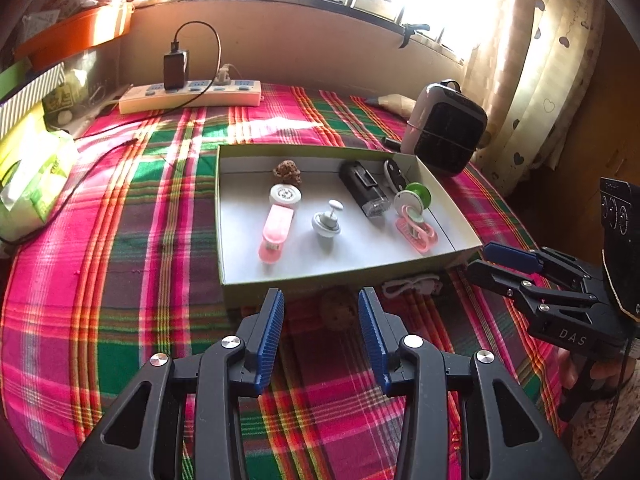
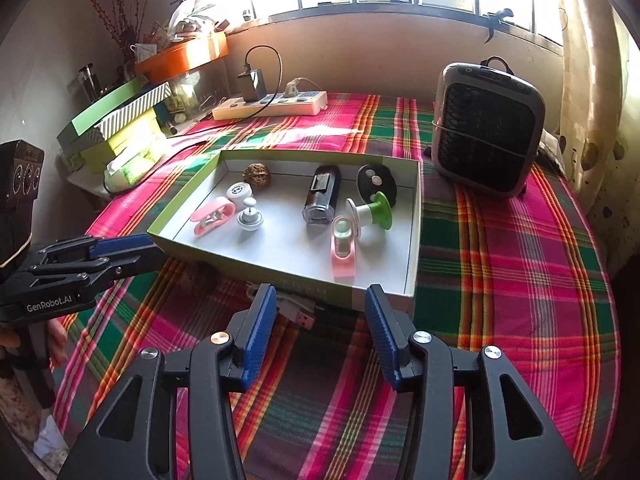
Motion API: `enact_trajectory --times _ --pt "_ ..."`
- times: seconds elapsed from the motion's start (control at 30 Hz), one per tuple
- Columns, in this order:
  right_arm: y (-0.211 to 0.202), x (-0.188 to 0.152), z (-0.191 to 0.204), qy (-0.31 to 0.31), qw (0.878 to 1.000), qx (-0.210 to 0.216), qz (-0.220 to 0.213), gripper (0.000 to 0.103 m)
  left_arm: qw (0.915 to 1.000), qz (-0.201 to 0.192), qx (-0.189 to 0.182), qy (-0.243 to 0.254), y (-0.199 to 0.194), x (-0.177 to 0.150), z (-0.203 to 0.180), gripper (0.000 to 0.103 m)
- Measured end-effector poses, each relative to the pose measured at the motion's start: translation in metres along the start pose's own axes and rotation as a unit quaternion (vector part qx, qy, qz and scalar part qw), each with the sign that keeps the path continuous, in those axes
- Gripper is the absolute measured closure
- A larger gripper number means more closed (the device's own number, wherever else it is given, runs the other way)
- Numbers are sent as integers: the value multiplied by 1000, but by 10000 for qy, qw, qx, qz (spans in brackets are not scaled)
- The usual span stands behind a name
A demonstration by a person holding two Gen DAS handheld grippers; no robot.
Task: Organize objects
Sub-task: 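Withdraw both open tools from the green box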
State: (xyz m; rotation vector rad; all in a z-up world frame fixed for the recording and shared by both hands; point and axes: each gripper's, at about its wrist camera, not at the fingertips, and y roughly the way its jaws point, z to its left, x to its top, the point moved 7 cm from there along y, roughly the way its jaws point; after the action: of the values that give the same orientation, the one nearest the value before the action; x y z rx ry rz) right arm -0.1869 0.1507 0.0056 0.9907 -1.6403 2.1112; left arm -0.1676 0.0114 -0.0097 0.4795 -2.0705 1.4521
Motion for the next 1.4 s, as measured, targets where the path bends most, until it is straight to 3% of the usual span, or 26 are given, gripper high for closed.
enact_trajectory --times 0.33,0.93,1.23,1.4 --pt "7 -21 1 27 9999 3 165 55 9993 290 -204 -108 22 -16 -8 62" --pt "24 -29 12 -130 9990 8 426 55 9993 309 181 -90 40 -8 -10 62" --pt "35 -23 20 -319 9983 39 492 55 9994 234 78 -244 36 -11 0 76" --pt "38 -26 36 -541 9964 322 565 55 9993 219 54 -306 31 -15 8 77"
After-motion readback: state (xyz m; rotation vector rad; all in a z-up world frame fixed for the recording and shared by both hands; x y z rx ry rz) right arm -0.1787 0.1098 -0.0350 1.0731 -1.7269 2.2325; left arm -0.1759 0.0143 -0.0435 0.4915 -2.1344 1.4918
